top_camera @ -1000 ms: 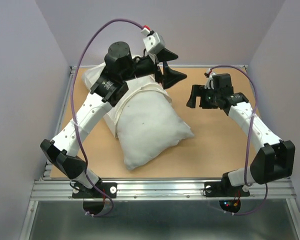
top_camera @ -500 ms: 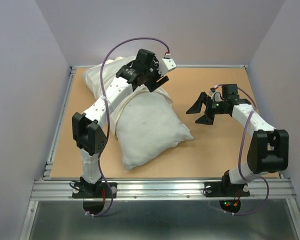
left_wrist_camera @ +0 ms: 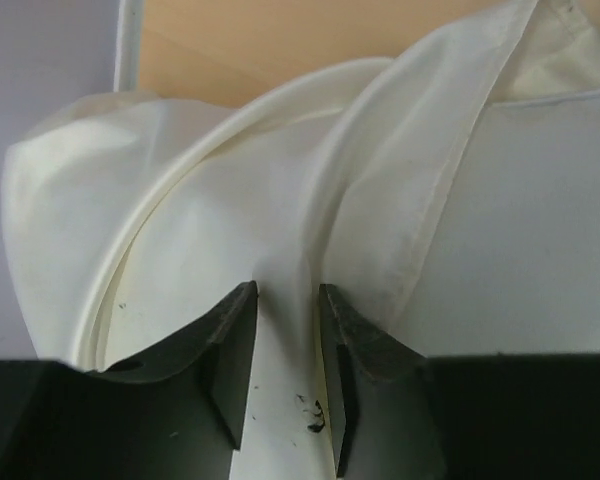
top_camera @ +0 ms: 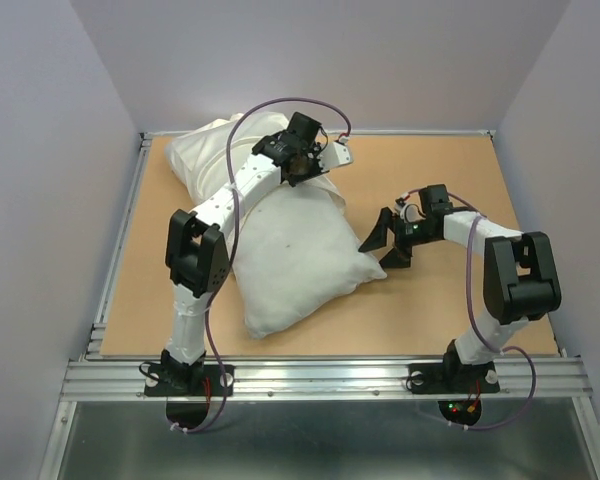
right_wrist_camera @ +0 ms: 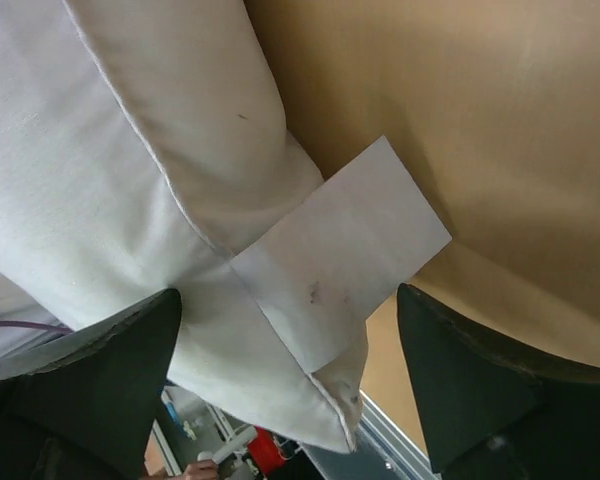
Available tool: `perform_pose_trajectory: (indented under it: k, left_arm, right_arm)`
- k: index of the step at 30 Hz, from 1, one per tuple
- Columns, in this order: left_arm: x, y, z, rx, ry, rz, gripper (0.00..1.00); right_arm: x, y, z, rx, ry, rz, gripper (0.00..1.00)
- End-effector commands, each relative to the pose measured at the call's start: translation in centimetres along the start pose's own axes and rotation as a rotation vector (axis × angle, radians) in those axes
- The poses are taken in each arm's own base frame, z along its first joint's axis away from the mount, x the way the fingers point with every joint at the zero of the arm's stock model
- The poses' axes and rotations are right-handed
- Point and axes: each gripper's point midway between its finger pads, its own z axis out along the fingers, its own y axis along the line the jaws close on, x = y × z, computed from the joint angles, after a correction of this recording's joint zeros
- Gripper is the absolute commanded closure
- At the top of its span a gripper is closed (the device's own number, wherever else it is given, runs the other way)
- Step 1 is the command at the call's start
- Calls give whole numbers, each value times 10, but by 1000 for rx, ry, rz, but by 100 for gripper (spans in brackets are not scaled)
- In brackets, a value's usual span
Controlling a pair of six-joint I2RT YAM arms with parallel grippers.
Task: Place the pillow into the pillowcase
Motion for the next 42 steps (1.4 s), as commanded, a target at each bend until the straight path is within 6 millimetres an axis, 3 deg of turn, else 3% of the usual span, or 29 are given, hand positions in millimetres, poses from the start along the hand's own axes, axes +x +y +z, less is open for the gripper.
perform_pose_trajectory:
  k: [1, 2, 3, 4, 5, 6, 8, 9, 11, 12, 13, 17, 19, 22, 24, 25, 26, 28, 30, 31, 32, 33, 34, 35, 36, 37, 38, 40, 42]
  left_arm:
    - [-6, 15, -10, -23, -5, 23, 69]
    - [-4, 11, -11, -4, 2, 20, 78]
    - [-14, 9, -10, 22, -34, 16, 91]
    - [-21, 8, -15, 38, -57, 14, 97]
    - [-28, -10, -15, 117, -78, 7, 100]
    - [-49, -5, -29, 125, -143, 5, 100]
    - [-64, -29, -43, 243, -185, 0, 100]
    - [-95, -43, -63, 300, -282, -4, 100]
    - [-115, -71, -89, 412, -345, -18, 100]
    - [-132, -99, -106, 518, -404, -38, 100]
    - [-141, -108, -125, 559, -448, -42, 100]
    - [-153, -136, -151, 718, -519, -164, 100]
    - [-154, -131, -143, 699, -523, -182, 100]
    - [-143, -98, -114, 613, -485, -295, 100]
    - [-133, -61, -96, 542, -485, -412, 100]
    - [-123, -34, -81, 461, -468, -452, 100]
    - [-127, -31, -79, 452, -480, -449, 100]
    - [-117, -3, -73, 345, -465, -479, 79]
    - [-115, 14, -80, 287, -486, -491, 49]
    - [-110, 23, -94, 246, -494, -491, 43]
    - [-107, 27, -101, 223, -495, -490, 36]
    - [-91, 21, -97, 225, -456, -480, 35]
    - [-90, 23, -124, 199, -478, -460, 34]
    - [-81, 18, -131, 195, -460, -456, 31]
    - [-60, -1, -121, 221, -394, -455, 25]
    - [-53, -5, -146, 202, -398, -412, 21]
    - [-44, -15, -150, 212, -378, -396, 21]
    - [-16, -39, -155, 232, -304, -387, 20]
    - [17, -66, -146, 266, -192, -384, 20]
  right_arm:
    - [-6, 21, 14, -78, 23, -123, 9]
    - [-8, 20, 19, -84, 39, -116, 12]
    - [-15, 31, 21, -116, 37, -141, 25]
    - [-16, 26, 25, -116, 48, -120, 33]
    - [-27, 29, 29, -127, 44, -120, 53]
    - [-33, 32, 32, -140, 41, -124, 65]
    - [-59, 53, 30, -188, -15, -183, 86]
    - [-74, 59, 31, -192, -52, -190, 99]
    - [-103, 88, 24, -228, -116, -249, 100]
    - [-115, 103, 18, -248, -146, -269, 99]
    - [-125, 114, 14, -258, -168, -290, 99]
    - [-156, 155, -10, -321, -239, -355, 99]
    - [-163, 159, -15, -337, -255, -350, 100]
    - [-158, 143, -9, -320, -259, -314, 100]
    - [-150, 128, -2, -306, -259, -278, 100]
    - [-146, 118, 0, -288, -284, -277, 97]
    - [-142, 108, 5, -270, -283, -271, 97]
    - [-137, 91, 8, -234, -291, -259, 74]
    - [-130, 68, 1, -205, -299, -185, 42]
    - [-127, 60, -4, -198, -302, -147, 6]
    - [-126, 48, -18, -191, -329, -112, 0]
    - [-123, 42, -25, -186, -332, -93, 0]
    - [-117, 43, -28, -194, -328, -102, 0]
    - [-113, 36, -38, -184, -334, -71, 0]
    - [-99, 33, -45, -178, -328, -60, 0]
    - [-89, 34, -47, -182, -316, -62, 0]
    - [-78, 32, -46, -182, -299, -48, 0]
    - [-48, 29, -44, -208, -242, -8, 0]
    - [-23, 25, -40, -231, -181, 8, 0]
